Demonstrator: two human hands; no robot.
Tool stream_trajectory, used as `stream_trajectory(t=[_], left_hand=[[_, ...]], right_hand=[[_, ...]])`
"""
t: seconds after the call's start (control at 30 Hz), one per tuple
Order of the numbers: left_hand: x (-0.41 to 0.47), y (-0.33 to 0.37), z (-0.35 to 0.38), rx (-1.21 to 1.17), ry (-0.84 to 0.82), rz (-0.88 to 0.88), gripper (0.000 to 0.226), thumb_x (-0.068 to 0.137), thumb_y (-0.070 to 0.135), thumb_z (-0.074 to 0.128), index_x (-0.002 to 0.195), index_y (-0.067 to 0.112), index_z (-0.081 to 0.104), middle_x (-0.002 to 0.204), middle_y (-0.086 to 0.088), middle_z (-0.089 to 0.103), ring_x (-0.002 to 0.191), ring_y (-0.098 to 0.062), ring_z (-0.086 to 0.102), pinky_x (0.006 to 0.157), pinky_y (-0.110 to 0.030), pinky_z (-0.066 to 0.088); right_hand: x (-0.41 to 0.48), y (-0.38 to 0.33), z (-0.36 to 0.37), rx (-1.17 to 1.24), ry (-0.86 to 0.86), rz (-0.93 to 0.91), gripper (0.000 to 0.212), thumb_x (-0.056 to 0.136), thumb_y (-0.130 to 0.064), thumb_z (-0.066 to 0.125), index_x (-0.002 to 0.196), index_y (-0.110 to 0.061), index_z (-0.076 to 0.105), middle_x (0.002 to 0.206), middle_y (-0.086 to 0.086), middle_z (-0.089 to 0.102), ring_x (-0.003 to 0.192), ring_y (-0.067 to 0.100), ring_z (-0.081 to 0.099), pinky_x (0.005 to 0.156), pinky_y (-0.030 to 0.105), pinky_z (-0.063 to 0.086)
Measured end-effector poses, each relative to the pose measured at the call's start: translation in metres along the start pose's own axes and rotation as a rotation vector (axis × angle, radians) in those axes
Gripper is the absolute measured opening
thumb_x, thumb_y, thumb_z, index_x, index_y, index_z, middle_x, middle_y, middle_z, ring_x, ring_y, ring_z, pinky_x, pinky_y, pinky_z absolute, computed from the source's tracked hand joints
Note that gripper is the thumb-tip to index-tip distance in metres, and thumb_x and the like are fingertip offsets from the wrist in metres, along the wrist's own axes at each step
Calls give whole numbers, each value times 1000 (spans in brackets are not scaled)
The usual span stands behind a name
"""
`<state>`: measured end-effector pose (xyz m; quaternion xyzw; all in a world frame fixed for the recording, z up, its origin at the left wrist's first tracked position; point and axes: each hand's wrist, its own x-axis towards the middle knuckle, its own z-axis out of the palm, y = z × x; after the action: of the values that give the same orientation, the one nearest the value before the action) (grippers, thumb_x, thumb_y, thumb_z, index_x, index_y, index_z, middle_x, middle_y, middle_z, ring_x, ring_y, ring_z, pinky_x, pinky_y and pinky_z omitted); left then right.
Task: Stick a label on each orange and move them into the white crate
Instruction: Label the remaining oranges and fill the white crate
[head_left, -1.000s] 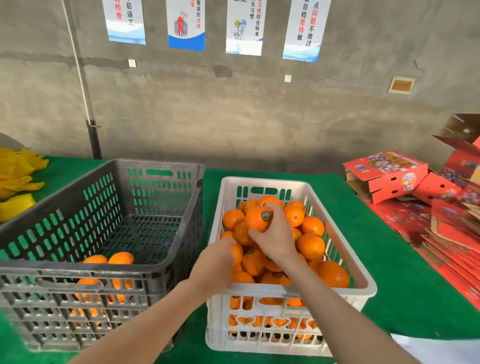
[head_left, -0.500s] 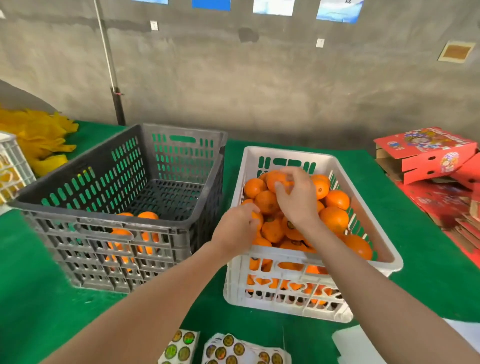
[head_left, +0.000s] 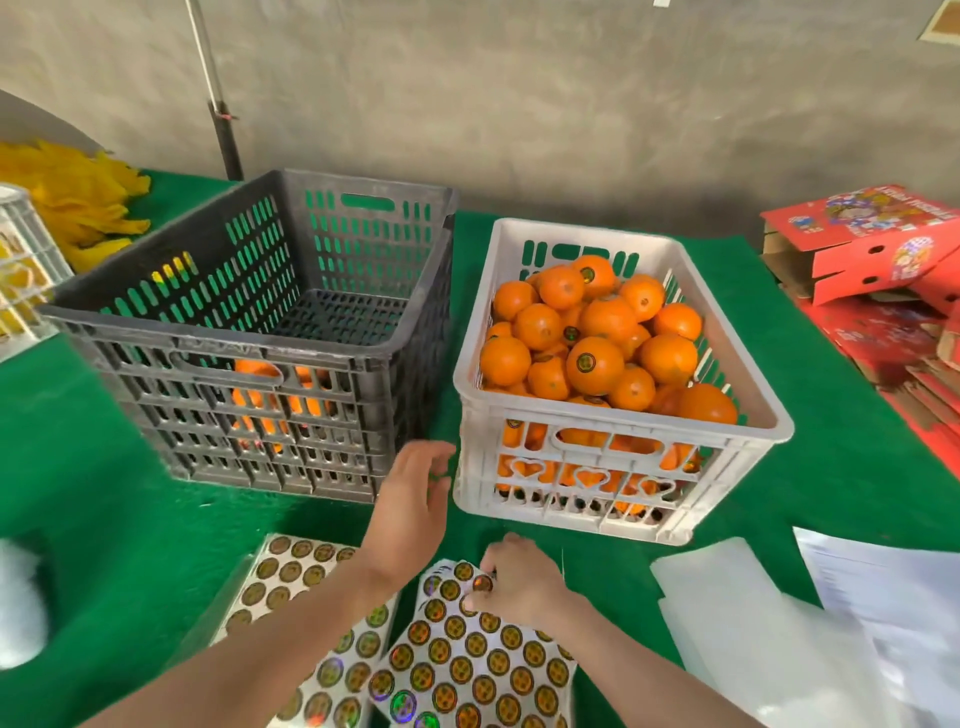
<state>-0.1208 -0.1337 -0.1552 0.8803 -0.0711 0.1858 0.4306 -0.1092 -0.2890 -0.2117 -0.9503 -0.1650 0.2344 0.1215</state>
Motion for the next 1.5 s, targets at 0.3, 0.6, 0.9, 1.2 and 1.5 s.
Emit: stream_trajectory(t=[0.3, 0.6, 0.9, 1.2, 1.5], left_hand=[[-22, -21, 16, -186, -474, -767, 8, 82, 24, 72, 80, 20, 65, 67, 10, 64, 66, -12, 58, 58, -10, 43], [-6, -15, 14, -618, -504, -1047, 17, 88, 0, 49, 86, -3, 66, 84, -22, 71, 76, -33, 67, 76, -44, 55], [-6, -17, 16, -659, -623, -1143, 25, 92, 9, 45, 93, 0, 68, 90, -20, 71, 72, -30, 67, 71, -35, 56], [-3, -22, 23, -342, -752, -869, 10, 88, 6, 54, 81, 10, 60, 75, -5, 69, 67, -17, 67, 64, -28, 55], [3, 13, -66, 72, -349, -80, 17, 86, 28, 61, 103, 25, 64, 89, 20, 58, 81, -2, 57, 70, -14, 44]], right_hand=[[-15, 0, -20, 544, 293, -145, 8, 90, -9, 60, 92, -7, 68, 88, -3, 64, 79, 5, 55, 75, 13, 43], [-39, 7, -4, 277, 576, -234, 24, 88, -16, 63, 111, -17, 71, 100, 2, 60, 101, 15, 52, 87, 19, 37], [-47, 5, 3, 155, 860, -498, 19, 62, 0, 84, 70, -14, 74, 69, -1, 62, 59, 14, 59, 53, 19, 48], [-65, 2, -24, 523, 769, -397, 15, 75, 7, 71, 71, -7, 69, 73, 0, 61, 69, 2, 52, 61, 19, 44], [-31, -107, -159, 621, 951, -687, 15, 88, -9, 57, 98, -16, 66, 92, -8, 62, 87, 2, 56, 73, 17, 47]])
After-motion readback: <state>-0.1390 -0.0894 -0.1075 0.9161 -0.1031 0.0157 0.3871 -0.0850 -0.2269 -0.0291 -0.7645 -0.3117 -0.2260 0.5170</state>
